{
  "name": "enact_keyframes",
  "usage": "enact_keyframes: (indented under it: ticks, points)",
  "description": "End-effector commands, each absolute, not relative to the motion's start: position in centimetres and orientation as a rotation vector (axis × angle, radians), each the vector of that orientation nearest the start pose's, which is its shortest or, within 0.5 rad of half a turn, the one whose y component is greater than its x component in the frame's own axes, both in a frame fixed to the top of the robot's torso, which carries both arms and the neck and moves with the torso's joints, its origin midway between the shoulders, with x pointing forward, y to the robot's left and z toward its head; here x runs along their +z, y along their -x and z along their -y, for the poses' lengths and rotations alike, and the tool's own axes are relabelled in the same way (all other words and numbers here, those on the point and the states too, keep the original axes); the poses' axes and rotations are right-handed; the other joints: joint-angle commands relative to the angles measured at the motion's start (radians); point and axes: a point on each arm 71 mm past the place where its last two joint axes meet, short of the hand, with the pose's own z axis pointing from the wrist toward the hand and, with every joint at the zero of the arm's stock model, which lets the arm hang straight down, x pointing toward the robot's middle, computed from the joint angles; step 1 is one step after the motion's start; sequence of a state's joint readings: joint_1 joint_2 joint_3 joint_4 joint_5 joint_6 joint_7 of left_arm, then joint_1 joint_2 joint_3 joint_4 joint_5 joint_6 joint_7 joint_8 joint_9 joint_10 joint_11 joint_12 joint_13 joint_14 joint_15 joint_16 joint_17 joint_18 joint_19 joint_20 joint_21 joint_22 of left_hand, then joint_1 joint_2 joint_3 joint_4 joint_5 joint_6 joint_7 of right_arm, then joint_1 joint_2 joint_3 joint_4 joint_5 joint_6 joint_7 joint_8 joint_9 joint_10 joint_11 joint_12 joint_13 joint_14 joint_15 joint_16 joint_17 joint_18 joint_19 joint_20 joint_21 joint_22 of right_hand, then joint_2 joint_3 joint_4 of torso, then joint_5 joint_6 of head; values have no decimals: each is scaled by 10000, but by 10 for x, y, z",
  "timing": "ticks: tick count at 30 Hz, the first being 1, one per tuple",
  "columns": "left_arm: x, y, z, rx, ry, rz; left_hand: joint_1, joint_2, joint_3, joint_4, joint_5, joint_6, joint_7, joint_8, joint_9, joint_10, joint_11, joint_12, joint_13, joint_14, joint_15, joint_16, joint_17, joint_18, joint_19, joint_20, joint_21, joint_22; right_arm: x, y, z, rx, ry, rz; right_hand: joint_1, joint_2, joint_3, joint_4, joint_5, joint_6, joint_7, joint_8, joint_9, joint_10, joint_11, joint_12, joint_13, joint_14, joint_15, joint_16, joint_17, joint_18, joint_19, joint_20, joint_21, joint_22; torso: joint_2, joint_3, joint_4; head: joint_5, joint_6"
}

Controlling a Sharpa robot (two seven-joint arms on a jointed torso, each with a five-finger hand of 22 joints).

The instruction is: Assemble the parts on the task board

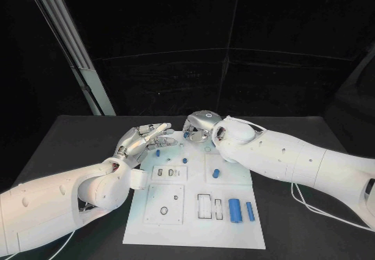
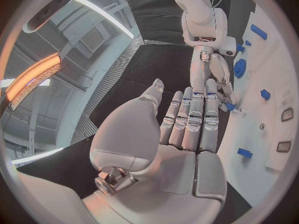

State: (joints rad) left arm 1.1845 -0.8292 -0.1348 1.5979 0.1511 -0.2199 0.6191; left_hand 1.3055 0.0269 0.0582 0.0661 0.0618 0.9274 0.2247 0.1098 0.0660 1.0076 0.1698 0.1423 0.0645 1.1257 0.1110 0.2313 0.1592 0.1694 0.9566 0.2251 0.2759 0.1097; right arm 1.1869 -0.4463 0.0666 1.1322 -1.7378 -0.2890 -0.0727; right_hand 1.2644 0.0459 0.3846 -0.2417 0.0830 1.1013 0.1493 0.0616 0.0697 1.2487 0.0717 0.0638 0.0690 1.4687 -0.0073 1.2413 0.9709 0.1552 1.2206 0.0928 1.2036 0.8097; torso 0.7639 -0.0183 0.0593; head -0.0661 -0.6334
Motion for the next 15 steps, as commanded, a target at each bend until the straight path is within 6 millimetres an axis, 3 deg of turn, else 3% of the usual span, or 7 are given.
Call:
enact_keyframes:
  ticks: [1,15]
  points:
    - [-200,-458,-181,-18105,11770,-13319,-15,49,-39,-19,-25,8,41,-42,-13,-2,28,-55,-9,27,60,-36,16,140,57,23,-39,-8,-173,-549,98,5229,3946,-14873,-5,-97,56,14,-21,14,30,53,1,-32,49,-1,-4,123,-15,40,8,-138,-19,24,45,12,16,0,-4,21,-6]
    - [-201,-459,-181,-18082,11805,-13407,-24,50,-50,-24,-27,8,42,-50,-13,-5,30,-63,-9,28,61,-45,20,140,59,24,-45,-13,-175,-549,93,5197,4147,-15143,-50,-152,77,63,-33,13,32,51,2,-40,53,0,-3,118,-12,46,-1,-139,-26,30,60,20,36,9,-6,49,-43]
